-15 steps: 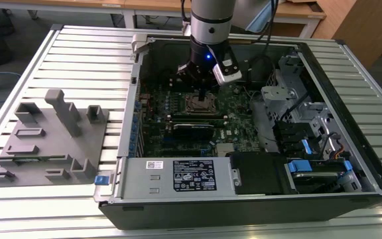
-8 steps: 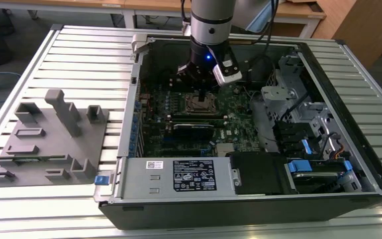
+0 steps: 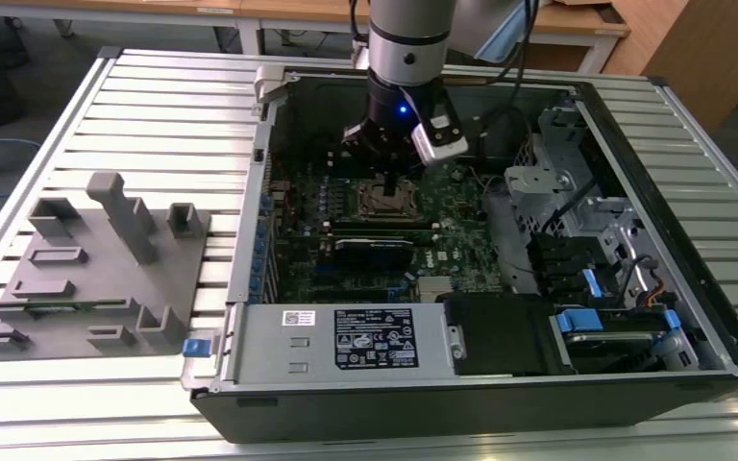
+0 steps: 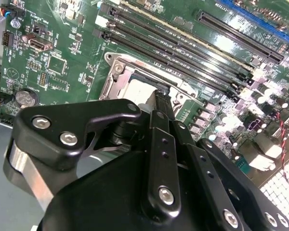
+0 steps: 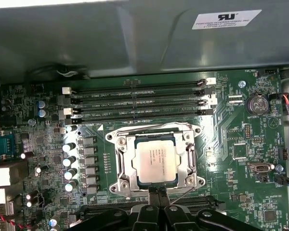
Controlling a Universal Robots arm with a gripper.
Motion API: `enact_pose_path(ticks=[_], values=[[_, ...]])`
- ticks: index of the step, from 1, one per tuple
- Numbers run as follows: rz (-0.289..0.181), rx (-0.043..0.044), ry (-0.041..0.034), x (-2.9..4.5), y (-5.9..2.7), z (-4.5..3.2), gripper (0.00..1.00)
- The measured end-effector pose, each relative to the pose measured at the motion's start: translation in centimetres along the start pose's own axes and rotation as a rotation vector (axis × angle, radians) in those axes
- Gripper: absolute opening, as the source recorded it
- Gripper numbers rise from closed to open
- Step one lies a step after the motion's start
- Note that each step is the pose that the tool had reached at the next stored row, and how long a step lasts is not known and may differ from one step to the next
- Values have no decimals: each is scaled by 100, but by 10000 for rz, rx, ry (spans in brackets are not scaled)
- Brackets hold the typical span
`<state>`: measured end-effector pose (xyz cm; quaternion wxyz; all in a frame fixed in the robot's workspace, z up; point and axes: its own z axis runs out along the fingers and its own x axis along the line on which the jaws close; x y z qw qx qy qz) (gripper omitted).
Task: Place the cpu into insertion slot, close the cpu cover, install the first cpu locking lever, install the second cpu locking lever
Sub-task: 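Install the second cpu locking lever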
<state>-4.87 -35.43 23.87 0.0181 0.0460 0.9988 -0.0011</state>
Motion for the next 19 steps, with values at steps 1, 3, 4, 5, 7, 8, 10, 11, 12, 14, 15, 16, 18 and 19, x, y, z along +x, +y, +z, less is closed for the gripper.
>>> enact_pose_path(ticks=[1,3,4,5,7,8,10,11,12,14,15,16,18,19], values=[[1,-1,0,0,-7,0,11],[2,0,0,-2,-25,0,11],[2,1,0,-3,-37,0,11],[2,-1,-1,-4,-50,0,11],[2,-2,-1,-7,-77,1,11],[2,-1,-1,-8,-90,1,11],[2,0,-1,-10,-115,1,11],[2,0,0,-11,-125,1,11],[2,-1,-1,-12,-132,1,11],[3,-1,-1,-12,-137,1,11],[3,-2,-1,-11,-137,1,11],[2,-1,-1,-6,-138,1,11],[2,0,-5,17,-142,0,11],[2,-1,-10,33,-144,-1,11]])
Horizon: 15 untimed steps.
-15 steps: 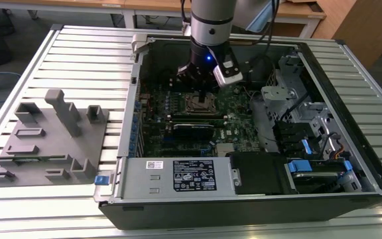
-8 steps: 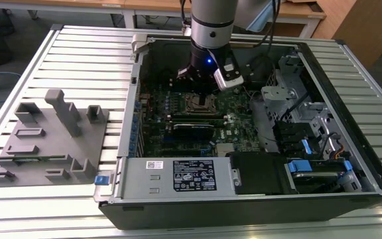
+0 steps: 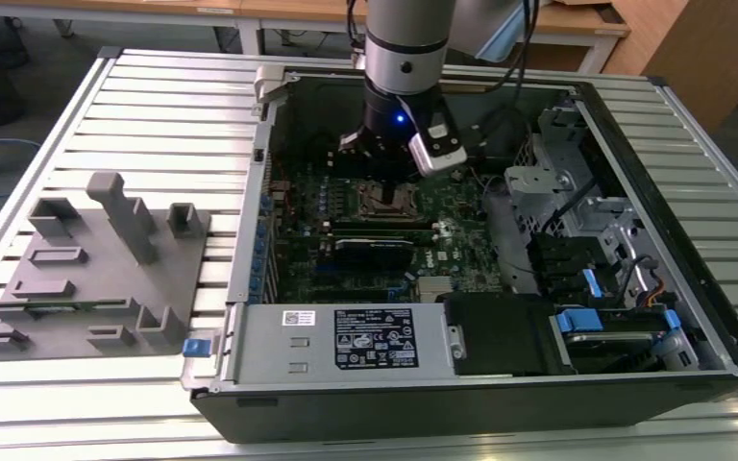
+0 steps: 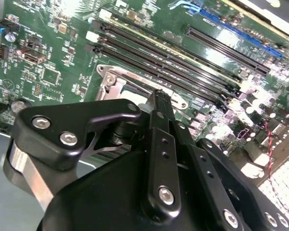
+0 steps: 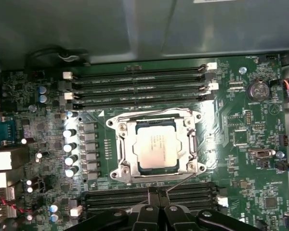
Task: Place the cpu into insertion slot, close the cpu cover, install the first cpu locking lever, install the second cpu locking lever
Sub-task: 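Install the second cpu locking lever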
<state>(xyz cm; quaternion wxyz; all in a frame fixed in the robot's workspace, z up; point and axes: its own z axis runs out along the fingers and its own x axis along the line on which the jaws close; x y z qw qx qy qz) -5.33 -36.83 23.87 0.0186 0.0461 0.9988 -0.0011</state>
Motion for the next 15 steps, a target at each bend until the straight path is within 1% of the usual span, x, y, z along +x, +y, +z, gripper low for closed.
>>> enact_pose_path(ticks=[8,15], values=[[0,-5,-23,116,-14,-1,11],[0,-3,-29,192,-31,33,11]])
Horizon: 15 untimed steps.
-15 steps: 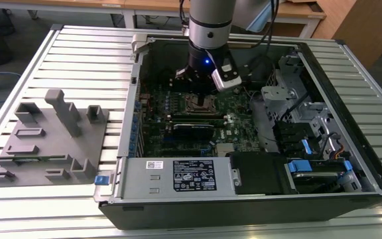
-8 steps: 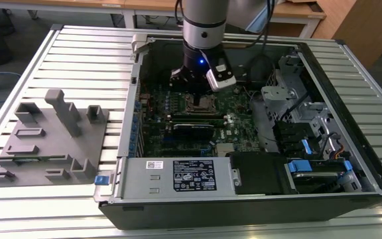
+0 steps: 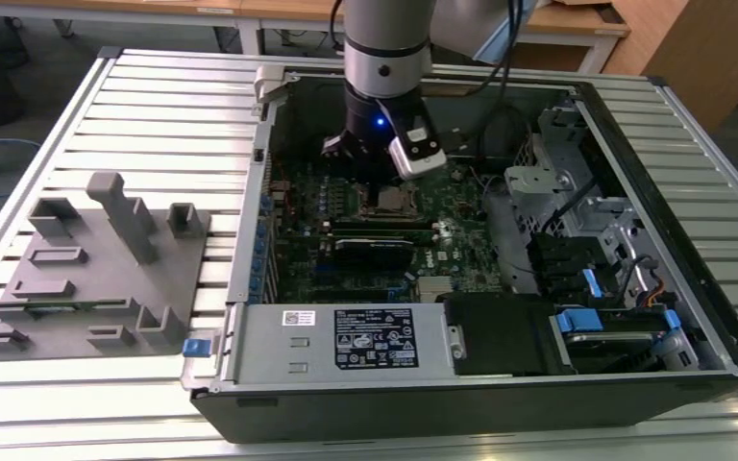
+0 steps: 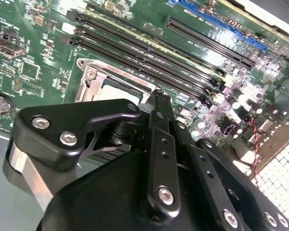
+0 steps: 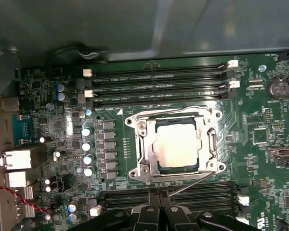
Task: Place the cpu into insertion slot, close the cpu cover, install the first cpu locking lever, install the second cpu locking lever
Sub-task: 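Install the second cpu locking lever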
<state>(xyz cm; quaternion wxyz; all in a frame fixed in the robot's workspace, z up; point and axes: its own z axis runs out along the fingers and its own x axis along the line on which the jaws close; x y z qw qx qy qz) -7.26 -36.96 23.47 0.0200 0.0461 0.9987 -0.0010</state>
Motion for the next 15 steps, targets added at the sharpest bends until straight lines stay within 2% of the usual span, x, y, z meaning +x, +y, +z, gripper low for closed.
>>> enact_pose_path(ticks=[15], values=[[0,0,-1,14,-6,23,11]])
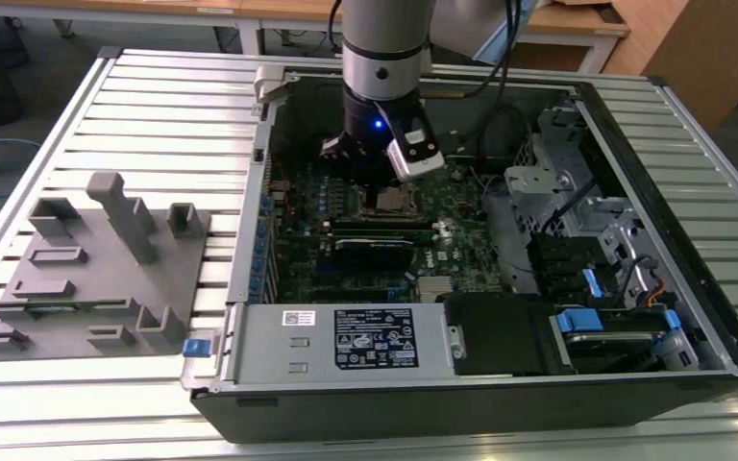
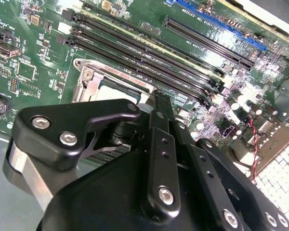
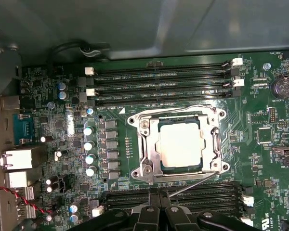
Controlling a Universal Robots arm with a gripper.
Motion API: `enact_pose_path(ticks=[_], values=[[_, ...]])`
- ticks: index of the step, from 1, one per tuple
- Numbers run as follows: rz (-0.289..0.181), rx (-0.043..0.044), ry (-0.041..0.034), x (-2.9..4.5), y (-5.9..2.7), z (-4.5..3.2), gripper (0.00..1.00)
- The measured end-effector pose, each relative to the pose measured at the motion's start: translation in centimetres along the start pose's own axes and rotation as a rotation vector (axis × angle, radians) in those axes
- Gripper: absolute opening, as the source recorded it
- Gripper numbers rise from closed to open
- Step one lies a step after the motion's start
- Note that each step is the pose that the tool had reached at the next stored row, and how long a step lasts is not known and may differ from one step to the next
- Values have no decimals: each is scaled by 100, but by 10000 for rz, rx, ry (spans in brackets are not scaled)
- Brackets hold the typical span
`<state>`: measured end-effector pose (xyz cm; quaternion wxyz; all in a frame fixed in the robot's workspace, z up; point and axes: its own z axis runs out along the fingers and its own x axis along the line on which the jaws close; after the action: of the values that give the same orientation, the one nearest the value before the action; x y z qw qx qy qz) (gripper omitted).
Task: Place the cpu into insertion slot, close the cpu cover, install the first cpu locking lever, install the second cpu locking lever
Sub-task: 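Install the second cpu locking lever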
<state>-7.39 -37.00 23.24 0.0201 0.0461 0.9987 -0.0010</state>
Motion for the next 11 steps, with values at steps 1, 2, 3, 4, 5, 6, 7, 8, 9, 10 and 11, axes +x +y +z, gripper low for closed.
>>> enact_pose_path(ticks=[1,2,3,4,5,6,7,8,9,10,11], values=[[0,-3,-1,0,0,3,11],[1,-4,-2,0,1,7,11],[2,-3,-1,0,1,12,11],[3,0,0,1,0,20,11],[4,-2,-1,1,0,31,11],[5,-9,0,2,-2,45,11],[5,-14,-1,2,-4,61,11],[6,-14,0,3,-4,78,11],[6,-14,1,4,-4,96,11],[6,-13,1,4,-5,115,11],[6,-13,2,5,-6,132,11]])
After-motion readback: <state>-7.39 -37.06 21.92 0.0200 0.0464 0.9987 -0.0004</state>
